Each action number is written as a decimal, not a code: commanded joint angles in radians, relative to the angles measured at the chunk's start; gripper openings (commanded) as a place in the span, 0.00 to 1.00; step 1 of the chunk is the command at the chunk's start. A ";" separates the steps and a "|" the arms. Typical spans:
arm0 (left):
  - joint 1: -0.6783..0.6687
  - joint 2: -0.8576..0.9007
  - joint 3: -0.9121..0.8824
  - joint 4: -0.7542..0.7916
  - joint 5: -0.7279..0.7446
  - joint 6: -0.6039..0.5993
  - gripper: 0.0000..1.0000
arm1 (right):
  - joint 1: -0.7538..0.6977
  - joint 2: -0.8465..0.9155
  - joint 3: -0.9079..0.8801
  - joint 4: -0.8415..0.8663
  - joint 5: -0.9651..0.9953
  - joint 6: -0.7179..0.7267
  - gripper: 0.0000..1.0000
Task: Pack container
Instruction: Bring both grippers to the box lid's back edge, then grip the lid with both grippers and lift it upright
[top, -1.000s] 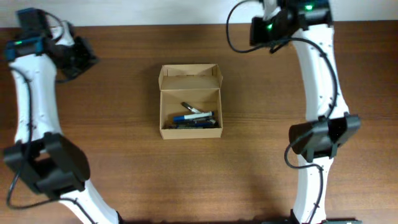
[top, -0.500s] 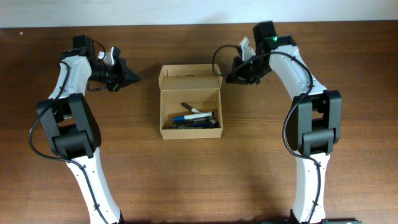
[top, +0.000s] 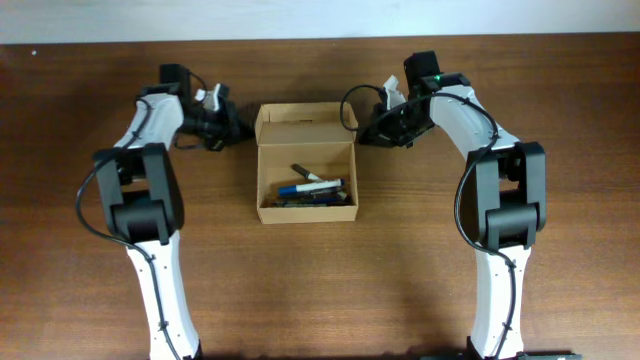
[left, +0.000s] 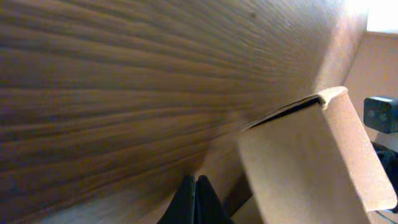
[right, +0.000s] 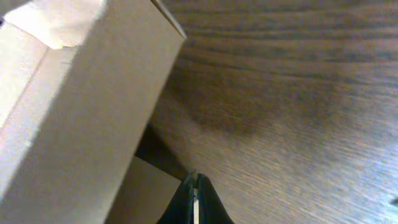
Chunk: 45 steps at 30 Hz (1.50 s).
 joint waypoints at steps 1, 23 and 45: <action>-0.018 0.023 0.003 0.028 0.035 -0.055 0.02 | 0.003 0.005 -0.006 0.019 -0.042 0.012 0.04; -0.023 0.023 0.243 0.264 0.290 -0.173 0.01 | 0.003 0.001 0.038 0.369 -0.258 0.125 0.04; -0.060 0.022 0.860 -0.616 -0.040 0.199 0.01 | 0.146 -0.298 0.328 -0.180 0.183 -0.189 0.04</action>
